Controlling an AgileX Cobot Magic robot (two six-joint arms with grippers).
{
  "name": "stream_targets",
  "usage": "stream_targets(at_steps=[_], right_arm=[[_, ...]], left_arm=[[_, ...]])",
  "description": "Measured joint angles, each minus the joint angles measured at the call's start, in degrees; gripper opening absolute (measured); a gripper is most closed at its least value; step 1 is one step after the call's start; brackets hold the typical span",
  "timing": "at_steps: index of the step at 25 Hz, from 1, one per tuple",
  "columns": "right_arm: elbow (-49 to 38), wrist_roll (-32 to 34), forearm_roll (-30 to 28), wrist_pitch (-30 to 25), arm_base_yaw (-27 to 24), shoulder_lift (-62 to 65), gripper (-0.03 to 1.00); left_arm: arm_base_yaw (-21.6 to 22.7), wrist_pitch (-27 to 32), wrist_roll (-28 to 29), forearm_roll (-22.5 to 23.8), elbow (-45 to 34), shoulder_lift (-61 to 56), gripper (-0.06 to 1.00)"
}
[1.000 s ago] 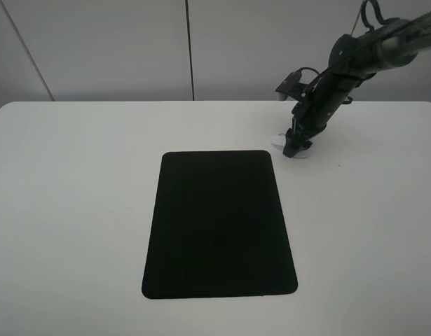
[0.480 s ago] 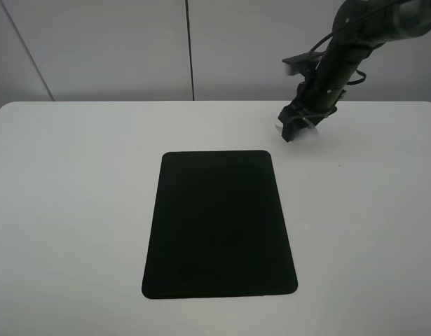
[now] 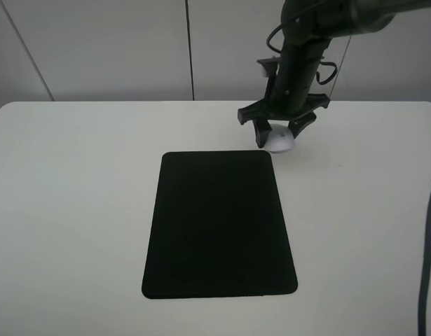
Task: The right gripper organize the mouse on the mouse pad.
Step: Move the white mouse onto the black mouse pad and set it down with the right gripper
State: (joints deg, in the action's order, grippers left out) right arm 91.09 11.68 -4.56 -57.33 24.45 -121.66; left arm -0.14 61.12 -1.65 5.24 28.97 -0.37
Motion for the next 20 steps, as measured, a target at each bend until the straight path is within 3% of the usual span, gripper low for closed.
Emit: stream_targets(at_steps=[6,9,16,20], right_arm=[[-0.1,5.0,-1.1,0.0,7.1,0.3,0.61],[-3.0,7.1,-1.1,2.8,10.0,1.5,0.61],[-17.2,13.6,-1.5,15.7,13.1,6.7,0.61],[-23.9,20.3,-4.6,22.2,15.0,8.4,0.61]], left_arm=[[0.0,0.0,0.0,0.0,0.0,0.0,0.79],[0.0,0.0,0.0,0.0,0.0,0.0,0.79],[0.0,0.0,0.0,0.0,0.0,0.0,0.79],[0.0,0.0,0.0,0.0,0.0,0.0,0.79]])
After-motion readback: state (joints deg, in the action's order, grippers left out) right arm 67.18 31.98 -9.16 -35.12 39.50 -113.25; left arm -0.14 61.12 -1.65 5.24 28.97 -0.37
